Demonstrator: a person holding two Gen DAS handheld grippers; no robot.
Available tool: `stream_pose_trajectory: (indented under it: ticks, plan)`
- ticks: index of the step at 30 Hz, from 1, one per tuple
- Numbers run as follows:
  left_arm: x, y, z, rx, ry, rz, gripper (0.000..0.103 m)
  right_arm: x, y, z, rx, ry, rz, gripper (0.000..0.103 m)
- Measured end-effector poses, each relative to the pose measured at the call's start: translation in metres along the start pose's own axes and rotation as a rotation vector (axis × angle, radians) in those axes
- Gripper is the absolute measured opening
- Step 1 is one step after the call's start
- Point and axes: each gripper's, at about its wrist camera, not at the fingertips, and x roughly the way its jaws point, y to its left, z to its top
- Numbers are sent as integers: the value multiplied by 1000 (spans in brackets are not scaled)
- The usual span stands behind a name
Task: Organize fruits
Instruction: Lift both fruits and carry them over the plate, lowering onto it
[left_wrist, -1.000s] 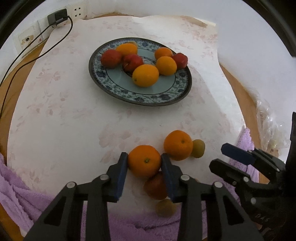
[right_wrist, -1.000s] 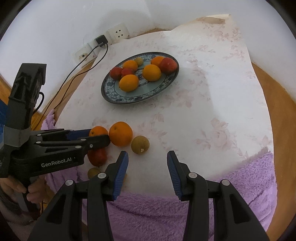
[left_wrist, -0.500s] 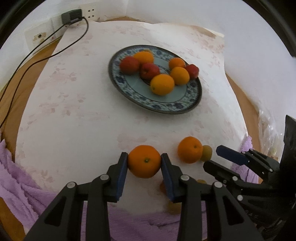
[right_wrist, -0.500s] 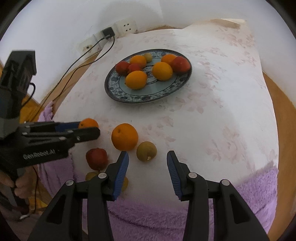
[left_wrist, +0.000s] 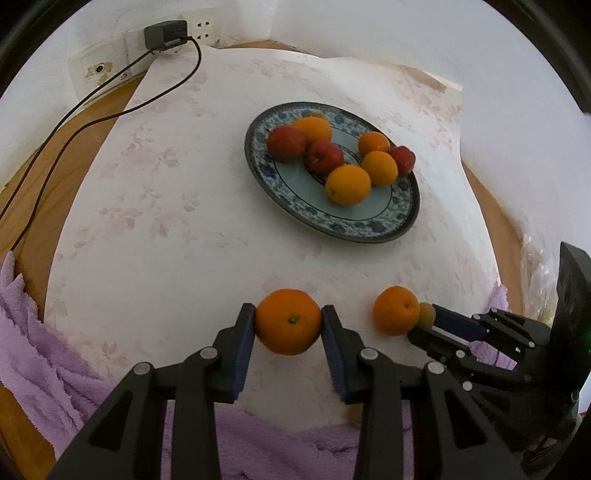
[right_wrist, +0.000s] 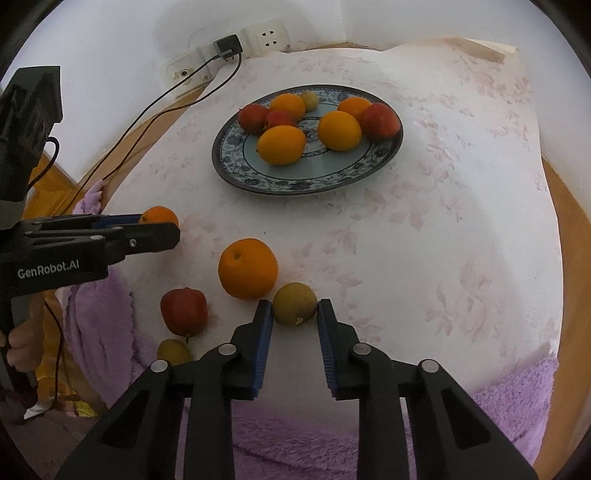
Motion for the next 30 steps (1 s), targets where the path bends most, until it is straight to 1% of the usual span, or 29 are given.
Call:
stream_pose_trajectory:
  ticks: [9, 15, 23, 30]
  plan:
    - [-6, 1, -1, -11, -18, 2, 37, -3, -3, -1, 2, -3, 1, 26]
    - [-10, 1, -1, -7, -34, -2, 37, -13, -6, 0, 16, -34, -12, 26]
    - [-15, -2, 9, 17, -51, 3, 37, -25, -13, 4, 41, -74, -21, 26]
    - [-16, -5, 20, 35, -64, 0, 37, -32, -19, 16, 50, -104, -32, 26]
